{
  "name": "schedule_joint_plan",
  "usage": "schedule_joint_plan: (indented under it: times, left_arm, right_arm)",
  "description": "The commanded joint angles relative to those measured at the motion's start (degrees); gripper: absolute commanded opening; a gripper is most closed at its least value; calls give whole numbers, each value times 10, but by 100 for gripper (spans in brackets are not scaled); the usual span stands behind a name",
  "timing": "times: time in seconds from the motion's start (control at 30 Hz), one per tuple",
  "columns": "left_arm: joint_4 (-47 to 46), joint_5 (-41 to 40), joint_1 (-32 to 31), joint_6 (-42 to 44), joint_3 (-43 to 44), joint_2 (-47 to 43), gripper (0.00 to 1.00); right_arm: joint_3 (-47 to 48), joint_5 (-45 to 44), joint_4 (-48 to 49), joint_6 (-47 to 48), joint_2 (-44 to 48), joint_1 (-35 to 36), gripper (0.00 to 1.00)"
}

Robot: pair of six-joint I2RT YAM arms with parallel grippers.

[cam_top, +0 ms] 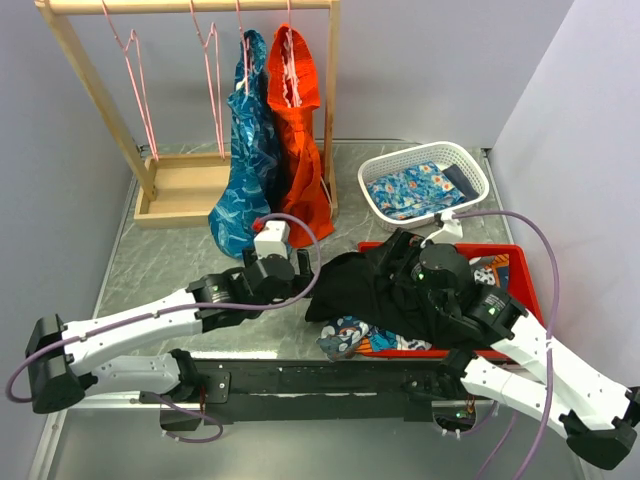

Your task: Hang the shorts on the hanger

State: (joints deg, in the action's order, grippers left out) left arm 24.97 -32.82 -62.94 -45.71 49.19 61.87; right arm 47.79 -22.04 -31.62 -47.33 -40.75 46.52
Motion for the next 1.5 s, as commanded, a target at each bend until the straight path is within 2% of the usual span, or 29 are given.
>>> schedule_joint_plan:
  times: [0.0,0.4,0.53,0.57,0.67,0.83,1.03,1.13,1.3,1.33,1.37,1.43,1.47]
  left_arm:
    - [17,2,0,-8,42,20,96]
    - [41,35,0,-46,46,-17,96]
    - [55,30,1,-53,50,-25,97]
    - [57,31,2,-53,50,-25,96]
    - [64,35,4,-52,54,-25,96]
    - [68,40,10,-51,60,-18,96]
    - [72,43,17,-48,62,-16,96]
    - [75,43,22,-50,62,-18,96]
    - [72,51,40,-56,59,-25,96]
    - [72,53,42,-58,58,-25,96]
    - [71,55,46,-62,57,-26,97]
    - [68,62,52,-64,55,-26,96]
    - [66,65,55,-67,52,-26,96]
  right_arm:
    - [-12,-13,30,18,-6,0,100]
    - [1,-63,26,35,-79,-15,100]
    - [33,-61,26,81,-92,-85,100]
    - [39,-50,38,103,-106,-121,100]
    - [77,-38,31,123,-169,-162,99]
    - [100,-20,48,129,-240,-194,98]
    - [87,28,85,122,-310,-210,90]
    - [76,40,95,118,-338,-210,83]
    - [56,55,109,113,-359,-210,65]
    - [53,52,106,115,-354,-210,60]
    - [49,49,101,115,-349,-210,50]
    - [32,40,96,114,-326,-211,41]
    - [24,40,97,115,-315,-211,33]
